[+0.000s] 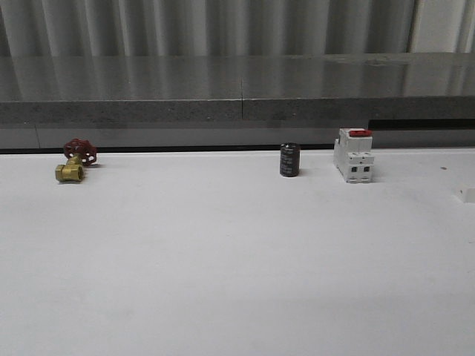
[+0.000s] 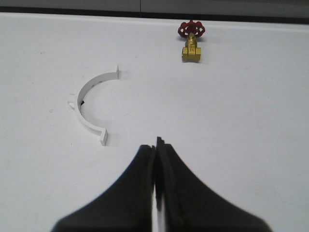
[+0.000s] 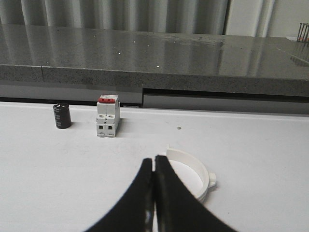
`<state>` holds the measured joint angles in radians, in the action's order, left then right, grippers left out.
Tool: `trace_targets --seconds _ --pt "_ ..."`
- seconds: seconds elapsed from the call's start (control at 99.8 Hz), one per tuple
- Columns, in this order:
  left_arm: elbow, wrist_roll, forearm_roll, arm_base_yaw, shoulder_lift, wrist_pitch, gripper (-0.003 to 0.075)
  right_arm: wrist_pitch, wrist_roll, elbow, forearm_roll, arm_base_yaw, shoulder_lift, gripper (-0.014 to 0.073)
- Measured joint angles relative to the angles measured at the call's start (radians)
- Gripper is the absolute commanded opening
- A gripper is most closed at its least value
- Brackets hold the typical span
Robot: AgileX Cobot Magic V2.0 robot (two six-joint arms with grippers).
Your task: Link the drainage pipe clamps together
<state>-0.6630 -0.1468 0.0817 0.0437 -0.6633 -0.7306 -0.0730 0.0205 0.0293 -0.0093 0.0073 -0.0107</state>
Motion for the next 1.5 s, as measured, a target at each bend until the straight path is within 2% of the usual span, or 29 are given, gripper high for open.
trace_targets --seconds 0.04,0.16,0.21,0.27,0.541,0.631,0.811,1.142,1.312,1.503 --pt "0.0 0.0 0.0 0.0 -0.007 -0.007 0.0179 0.0 0.0 0.0 0.0 0.0 0.0 -0.0067" --pt "0.0 0.004 0.0 0.0 -0.018 -0.039 0.0463 0.0 0.0 0.0 0.0 0.0 0.0 -0.0067" --pt "0.0 0.005 0.0 0.0 -0.018 -0.046 0.0539 0.0 0.0 0.0 0.0 0.0 0.0 -0.0067" --pt "0.0 0.006 0.0 0.0 -0.018 -0.046 0.0576 0.0 0.0 0.0 0.0 0.0 0.0 -0.0067" --pt "-0.027 0.006 -0.004 0.0 -0.088 -0.053 0.0578 0.0 0.0 0.0 0.0 0.0 0.0 -0.0067" --pt "-0.075 0.006 -0.006 -0.015 -0.189 -0.067 0.0578 0.0 0.0 0.0 0.0 0.0 0.0 -0.0067" --pt "-0.216 0.027 -0.01 -0.108 -0.44 -0.061 0.0578 0.0 0.0 0.0 0.0 0.0 0.0 -0.0067" --pt "-0.451 0.286 -0.132 -0.268 -0.825 -0.036 0.0578 0.0 0.0 0.0 0.0 0.0 0.0 -0.0067" --pt "-0.511 0.367 -0.18 -0.349 -0.991 -0.016 0.0578 0.0 0.0 0.0 0.0 0.0 0.0 -0.0067" --pt "-0.559 0.476 -0.257 -0.388 -1.135 0.009 0.0578 0.0 0.0 0.0 0.0 0.0 0.0 -0.0067"
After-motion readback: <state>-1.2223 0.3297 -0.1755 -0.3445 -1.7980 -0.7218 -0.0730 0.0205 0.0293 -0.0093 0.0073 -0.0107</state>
